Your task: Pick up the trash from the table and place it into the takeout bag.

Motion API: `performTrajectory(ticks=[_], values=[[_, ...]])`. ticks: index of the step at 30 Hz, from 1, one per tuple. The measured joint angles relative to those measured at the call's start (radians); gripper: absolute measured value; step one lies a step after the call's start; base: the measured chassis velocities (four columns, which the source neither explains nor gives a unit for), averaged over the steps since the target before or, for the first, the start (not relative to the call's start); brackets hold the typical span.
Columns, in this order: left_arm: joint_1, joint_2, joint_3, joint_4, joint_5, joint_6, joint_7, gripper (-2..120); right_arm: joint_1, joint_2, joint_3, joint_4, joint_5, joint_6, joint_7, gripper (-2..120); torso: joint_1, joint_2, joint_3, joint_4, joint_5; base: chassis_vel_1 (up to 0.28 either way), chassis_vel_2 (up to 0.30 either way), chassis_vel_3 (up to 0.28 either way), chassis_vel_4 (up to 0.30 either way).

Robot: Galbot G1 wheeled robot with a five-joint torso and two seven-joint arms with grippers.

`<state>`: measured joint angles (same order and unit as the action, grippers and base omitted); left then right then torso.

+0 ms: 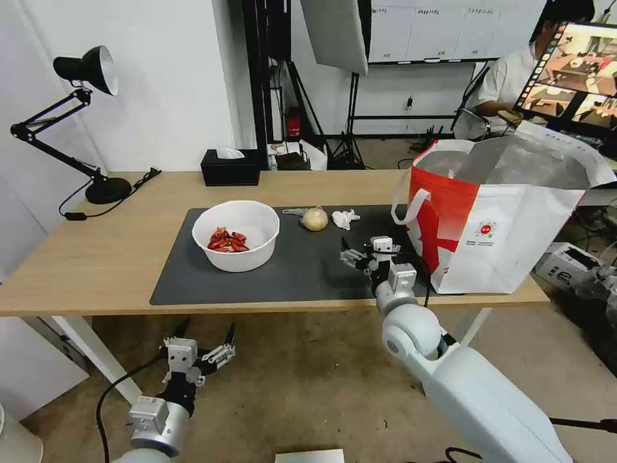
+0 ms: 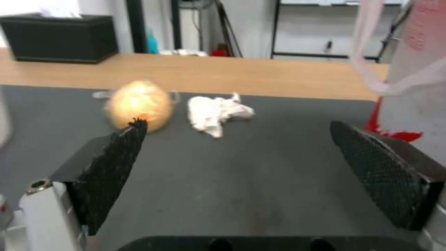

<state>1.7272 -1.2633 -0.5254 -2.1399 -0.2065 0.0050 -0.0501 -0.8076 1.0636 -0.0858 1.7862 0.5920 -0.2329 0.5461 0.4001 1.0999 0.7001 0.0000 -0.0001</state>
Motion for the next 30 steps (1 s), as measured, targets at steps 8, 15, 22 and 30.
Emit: performTrajectory(ticks=[8, 15, 22, 30], values=[[-0.020, 0.017, 0.004, 0.027, 0.001, -0.001, 0.004, 100, 0.113, -0.007, -0.009, -0.063, 0.120, -0.081, 0.044, 100, 0.000, 0.000, 0.000, -0.0001, 0.0000, 0.000, 0.000, 0.000, 0.000], [-0.022, 0.026, 0.000, 0.030, -0.009, -0.001, 0.005, 100, 0.196, 0.001, -0.036, -0.125, 0.161, -0.110, 0.039, 100, 0.000, 0.000, 0.000, 0.0000, 0.0000, 0.000, 0.000, 0.000, 0.000], [-0.022, 0.027, -0.001, 0.030, -0.018, -0.001, 0.005, 100, 0.256, 0.017, -0.060, -0.178, 0.197, -0.153, 0.026, 100, 0.000, 0.000, 0.000, 0.0000, 0.0000, 0.000, 0.000, 0.000, 0.000], [-0.022, 0.022, 0.001, 0.024, -0.022, 0.001, 0.006, 100, 0.305, 0.037, -0.086, -0.238, 0.221, -0.176, 0.007, 100, 0.000, 0.000, 0.000, 0.0000, 0.0000, 0.000, 0.000, 0.000, 0.000]])
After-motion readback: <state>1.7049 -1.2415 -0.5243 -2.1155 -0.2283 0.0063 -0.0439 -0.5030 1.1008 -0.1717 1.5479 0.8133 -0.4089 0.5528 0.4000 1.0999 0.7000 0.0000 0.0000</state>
